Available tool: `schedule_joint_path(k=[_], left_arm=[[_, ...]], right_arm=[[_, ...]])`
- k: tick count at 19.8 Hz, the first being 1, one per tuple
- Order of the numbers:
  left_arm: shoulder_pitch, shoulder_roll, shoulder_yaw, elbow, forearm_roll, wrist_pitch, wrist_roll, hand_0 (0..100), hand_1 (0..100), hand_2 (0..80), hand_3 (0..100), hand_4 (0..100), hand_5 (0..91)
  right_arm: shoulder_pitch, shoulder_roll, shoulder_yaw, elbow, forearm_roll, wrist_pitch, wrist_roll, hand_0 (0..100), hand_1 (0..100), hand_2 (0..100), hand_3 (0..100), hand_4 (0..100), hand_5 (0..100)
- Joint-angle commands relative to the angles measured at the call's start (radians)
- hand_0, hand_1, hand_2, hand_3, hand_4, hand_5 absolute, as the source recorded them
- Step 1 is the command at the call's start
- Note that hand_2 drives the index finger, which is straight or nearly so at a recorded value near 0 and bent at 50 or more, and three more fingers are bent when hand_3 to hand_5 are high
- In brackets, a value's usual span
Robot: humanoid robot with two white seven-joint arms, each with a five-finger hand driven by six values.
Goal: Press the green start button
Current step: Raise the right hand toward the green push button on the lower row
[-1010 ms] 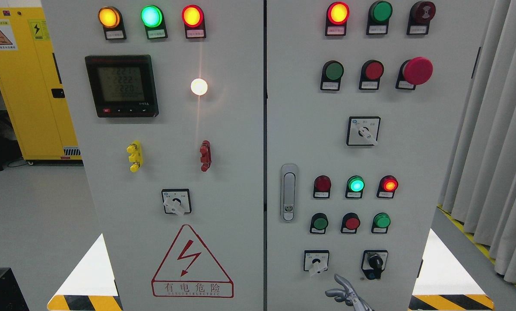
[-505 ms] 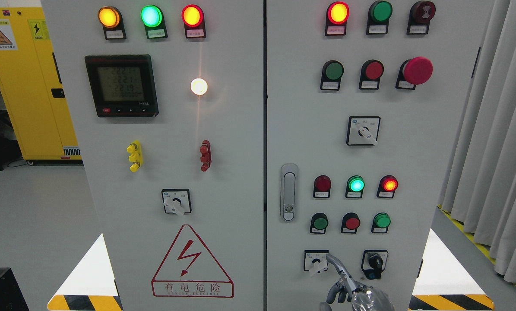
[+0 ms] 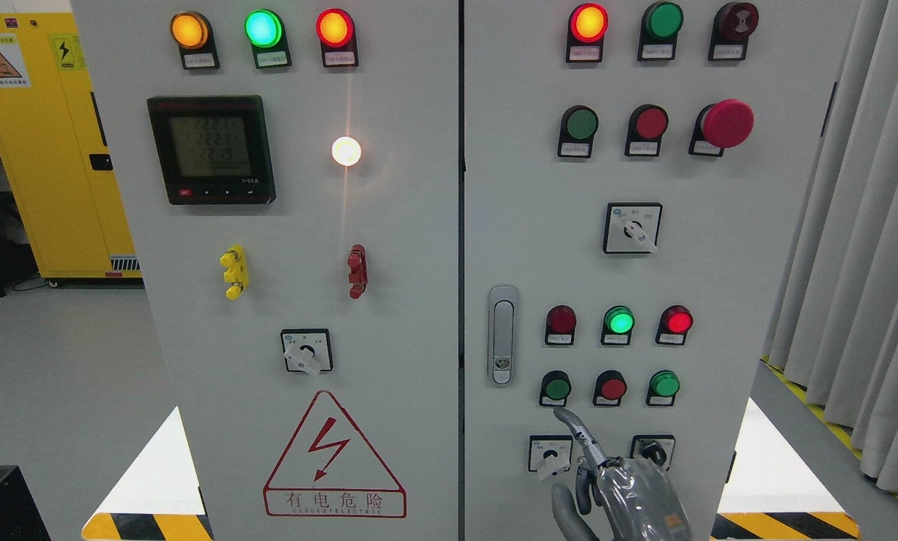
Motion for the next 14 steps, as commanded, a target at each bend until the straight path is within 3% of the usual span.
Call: schedule_joint_path(k=[1, 14], left_arm=[[0.0, 0.0, 0.0, 0.0, 0.0, 0.001, 0.0, 12, 56, 0.0, 0, 0, 0.0], [0.0, 0.0, 0.0, 0.0, 0.0, 0.001, 0.0, 12, 56, 0.0, 0, 0, 0.0]], right_arm=[[-0.061, 0.021, -0.003, 0.102, 0.012, -0.003, 0.002, 78, 87, 0, 95, 99, 100], [-0.069, 0.021, -0.016, 0.149, -0.002, -0.001, 0.002, 80, 87, 0, 95, 100, 100]])
